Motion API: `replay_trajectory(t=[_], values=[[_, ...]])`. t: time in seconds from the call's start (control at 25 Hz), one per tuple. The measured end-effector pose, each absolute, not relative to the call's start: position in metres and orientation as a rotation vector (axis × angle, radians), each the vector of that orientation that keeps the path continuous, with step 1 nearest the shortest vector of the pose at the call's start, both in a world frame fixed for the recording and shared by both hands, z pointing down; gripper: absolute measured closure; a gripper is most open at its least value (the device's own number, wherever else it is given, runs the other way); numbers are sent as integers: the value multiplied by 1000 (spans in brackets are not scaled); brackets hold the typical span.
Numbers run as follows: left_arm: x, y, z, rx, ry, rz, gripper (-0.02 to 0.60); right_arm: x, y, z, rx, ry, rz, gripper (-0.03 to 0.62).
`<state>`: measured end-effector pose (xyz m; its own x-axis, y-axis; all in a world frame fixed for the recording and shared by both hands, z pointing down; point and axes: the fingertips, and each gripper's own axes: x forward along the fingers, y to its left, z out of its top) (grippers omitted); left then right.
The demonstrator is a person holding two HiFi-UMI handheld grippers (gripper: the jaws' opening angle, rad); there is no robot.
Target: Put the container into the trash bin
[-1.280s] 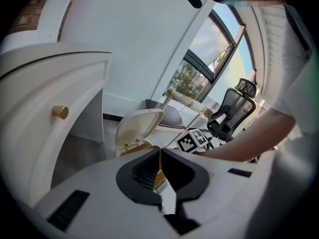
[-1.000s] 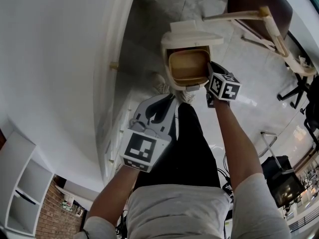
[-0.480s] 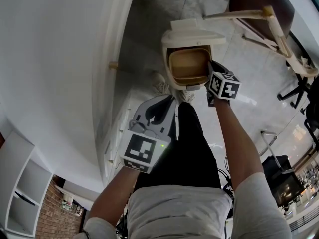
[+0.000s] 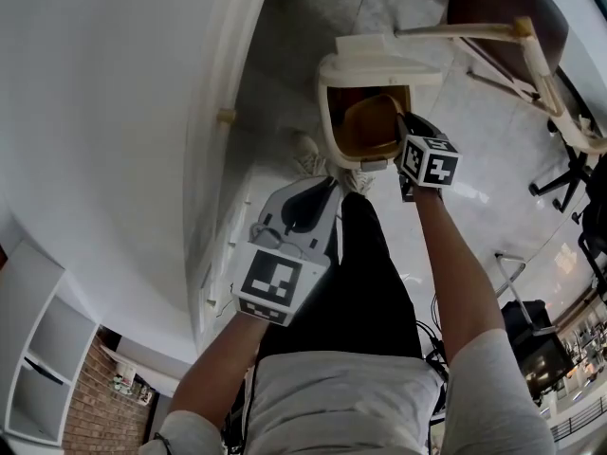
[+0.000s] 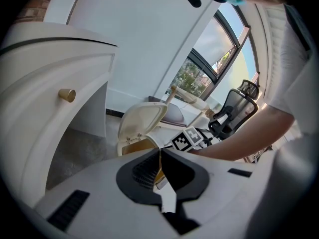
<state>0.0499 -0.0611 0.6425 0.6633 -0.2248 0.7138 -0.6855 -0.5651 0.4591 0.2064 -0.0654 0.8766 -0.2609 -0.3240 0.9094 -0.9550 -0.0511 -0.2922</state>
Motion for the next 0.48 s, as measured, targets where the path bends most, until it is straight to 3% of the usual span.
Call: replay_trajectory(t=[0.48], values=[[48,-61,642,2122,-706,775,555,194,-64,876,1305,-1629,1288,497]])
